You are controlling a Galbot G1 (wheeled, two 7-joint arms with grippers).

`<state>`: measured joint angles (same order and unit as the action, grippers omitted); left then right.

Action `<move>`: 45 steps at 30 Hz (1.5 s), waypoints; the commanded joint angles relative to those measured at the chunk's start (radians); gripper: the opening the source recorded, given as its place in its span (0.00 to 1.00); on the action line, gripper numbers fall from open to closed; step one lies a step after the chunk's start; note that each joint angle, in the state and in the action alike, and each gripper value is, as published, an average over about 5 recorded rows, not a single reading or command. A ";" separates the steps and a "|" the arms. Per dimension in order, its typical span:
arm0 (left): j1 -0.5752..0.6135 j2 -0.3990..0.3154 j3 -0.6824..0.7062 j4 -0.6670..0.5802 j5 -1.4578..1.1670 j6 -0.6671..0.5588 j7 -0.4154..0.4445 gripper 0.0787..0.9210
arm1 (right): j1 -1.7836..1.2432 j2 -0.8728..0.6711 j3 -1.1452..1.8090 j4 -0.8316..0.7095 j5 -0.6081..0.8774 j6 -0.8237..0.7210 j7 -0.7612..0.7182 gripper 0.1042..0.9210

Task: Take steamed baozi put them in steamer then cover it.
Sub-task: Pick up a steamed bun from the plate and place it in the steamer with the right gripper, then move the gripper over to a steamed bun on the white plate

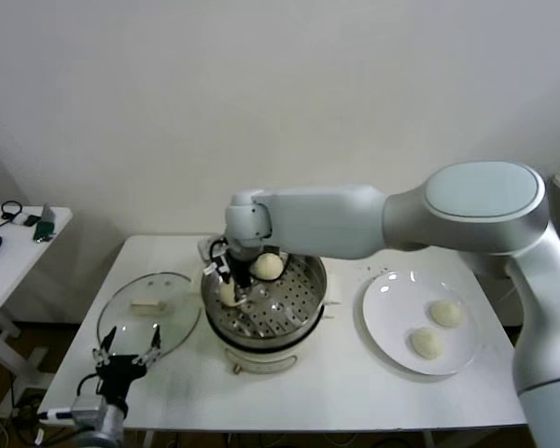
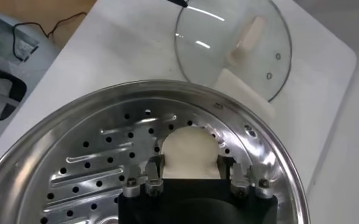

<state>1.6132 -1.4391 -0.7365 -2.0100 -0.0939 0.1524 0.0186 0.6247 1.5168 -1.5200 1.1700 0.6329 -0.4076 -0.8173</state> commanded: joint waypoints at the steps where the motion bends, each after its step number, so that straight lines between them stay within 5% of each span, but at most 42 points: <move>1: 0.003 -0.001 -0.003 -0.009 0.000 0.003 0.001 0.88 | 0.050 -0.025 0.005 0.006 -0.001 0.028 -0.031 0.81; 13: -0.005 -0.006 0.011 -0.020 0.017 0.011 0.006 0.88 | 0.397 -0.468 -0.176 0.211 0.075 0.183 -0.247 0.88; 25: -0.020 -0.015 0.021 -0.012 0.028 0.019 0.008 0.88 | 0.340 -0.941 -0.350 0.345 -0.147 0.203 -0.226 0.88; 45: -0.015 -0.032 0.027 0.010 0.047 0.015 0.004 0.88 | -0.206 -1.048 0.010 0.295 -0.417 0.144 -0.135 0.88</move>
<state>1.5969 -1.4695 -0.7107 -2.0068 -0.0508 0.1703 0.0238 0.6093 0.5379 -1.6325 1.4610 0.3003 -0.2533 -0.9725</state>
